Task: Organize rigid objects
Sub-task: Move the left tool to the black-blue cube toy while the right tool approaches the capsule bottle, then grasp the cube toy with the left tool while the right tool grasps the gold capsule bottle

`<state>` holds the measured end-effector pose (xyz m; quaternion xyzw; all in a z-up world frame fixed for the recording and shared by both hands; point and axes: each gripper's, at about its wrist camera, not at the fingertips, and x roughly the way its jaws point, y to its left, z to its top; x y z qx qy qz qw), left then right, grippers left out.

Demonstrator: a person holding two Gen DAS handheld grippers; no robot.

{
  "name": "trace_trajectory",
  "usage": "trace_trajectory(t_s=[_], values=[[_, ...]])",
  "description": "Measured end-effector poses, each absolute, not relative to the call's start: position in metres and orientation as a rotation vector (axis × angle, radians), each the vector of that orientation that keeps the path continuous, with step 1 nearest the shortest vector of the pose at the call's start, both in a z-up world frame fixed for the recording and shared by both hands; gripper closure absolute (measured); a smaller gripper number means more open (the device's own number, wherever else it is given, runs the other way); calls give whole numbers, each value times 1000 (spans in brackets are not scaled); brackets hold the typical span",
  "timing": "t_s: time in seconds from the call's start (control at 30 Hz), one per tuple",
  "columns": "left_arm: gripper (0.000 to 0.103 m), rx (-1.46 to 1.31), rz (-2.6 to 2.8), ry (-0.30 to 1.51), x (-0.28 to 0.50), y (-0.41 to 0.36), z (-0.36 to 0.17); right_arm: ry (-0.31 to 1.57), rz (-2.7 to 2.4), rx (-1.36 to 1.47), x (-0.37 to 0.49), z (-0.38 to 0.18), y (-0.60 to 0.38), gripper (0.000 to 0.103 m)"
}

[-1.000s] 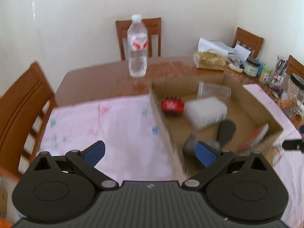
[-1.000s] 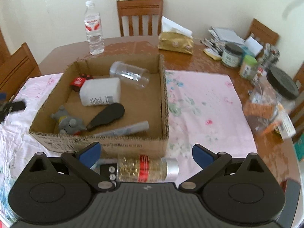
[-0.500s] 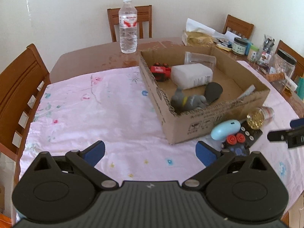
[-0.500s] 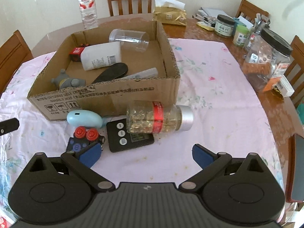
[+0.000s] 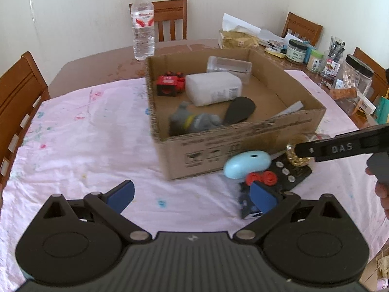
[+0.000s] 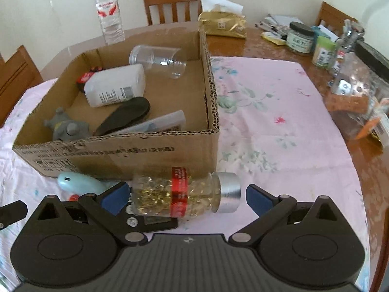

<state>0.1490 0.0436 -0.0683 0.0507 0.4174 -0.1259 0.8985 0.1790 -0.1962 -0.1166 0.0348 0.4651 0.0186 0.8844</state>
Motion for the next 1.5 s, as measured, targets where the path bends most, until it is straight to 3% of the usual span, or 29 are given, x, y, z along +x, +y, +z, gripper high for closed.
trace_trajectory(t_s=[0.57, 1.13, 1.23, 1.3, 1.5], values=[[2, 127, -284, 950, 160, -22, -107, 1035, 83, -55, 181, -143, -235, 0], [1, 110, -211, 960, 157, 1, -125, 966, 139, -93, 173, -145, -237, 0], [10, 97, -208, 955, 152, -6, -123, 952, 146, -97, 172, -146, -238, 0], [22, 99, -213, 942, 148, -13, -121, 945, 154, -100, 171, -146, -239, 0], [46, 70, -166, 916, 146, -23, -117, 929, 182, -112, 170, -146, -241, 0]])
